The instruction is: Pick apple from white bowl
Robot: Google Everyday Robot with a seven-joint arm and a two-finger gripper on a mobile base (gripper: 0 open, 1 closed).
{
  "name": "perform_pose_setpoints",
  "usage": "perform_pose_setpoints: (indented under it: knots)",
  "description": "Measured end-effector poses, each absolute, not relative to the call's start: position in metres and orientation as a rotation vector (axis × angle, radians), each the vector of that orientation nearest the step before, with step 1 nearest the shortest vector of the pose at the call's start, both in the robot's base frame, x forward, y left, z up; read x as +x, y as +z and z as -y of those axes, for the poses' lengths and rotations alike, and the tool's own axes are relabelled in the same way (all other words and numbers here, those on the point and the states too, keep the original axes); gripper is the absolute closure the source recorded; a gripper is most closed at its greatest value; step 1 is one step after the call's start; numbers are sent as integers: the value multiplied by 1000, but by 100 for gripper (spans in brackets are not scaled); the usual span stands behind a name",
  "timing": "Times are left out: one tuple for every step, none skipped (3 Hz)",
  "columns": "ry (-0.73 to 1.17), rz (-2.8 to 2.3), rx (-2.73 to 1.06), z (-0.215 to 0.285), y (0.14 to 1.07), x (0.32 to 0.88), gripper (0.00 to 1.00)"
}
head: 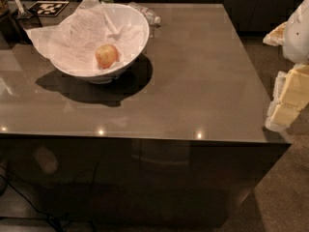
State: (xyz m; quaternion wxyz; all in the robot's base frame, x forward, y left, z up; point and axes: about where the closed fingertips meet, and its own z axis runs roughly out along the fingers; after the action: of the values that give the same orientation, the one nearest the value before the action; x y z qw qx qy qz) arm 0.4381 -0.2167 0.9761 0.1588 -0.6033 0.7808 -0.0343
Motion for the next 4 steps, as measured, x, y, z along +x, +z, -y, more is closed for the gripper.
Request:
perform_pose_setpoints:
  knots:
    - [-98, -2232, -1725, 216, 976, 438, 0]
    - [-81, -2232, -1732, 206, 979, 437, 0]
    - [-179, -2163, -1789, 137, 1020, 436, 0]
    - [-182, -2137, -1779, 131, 1026, 438, 0]
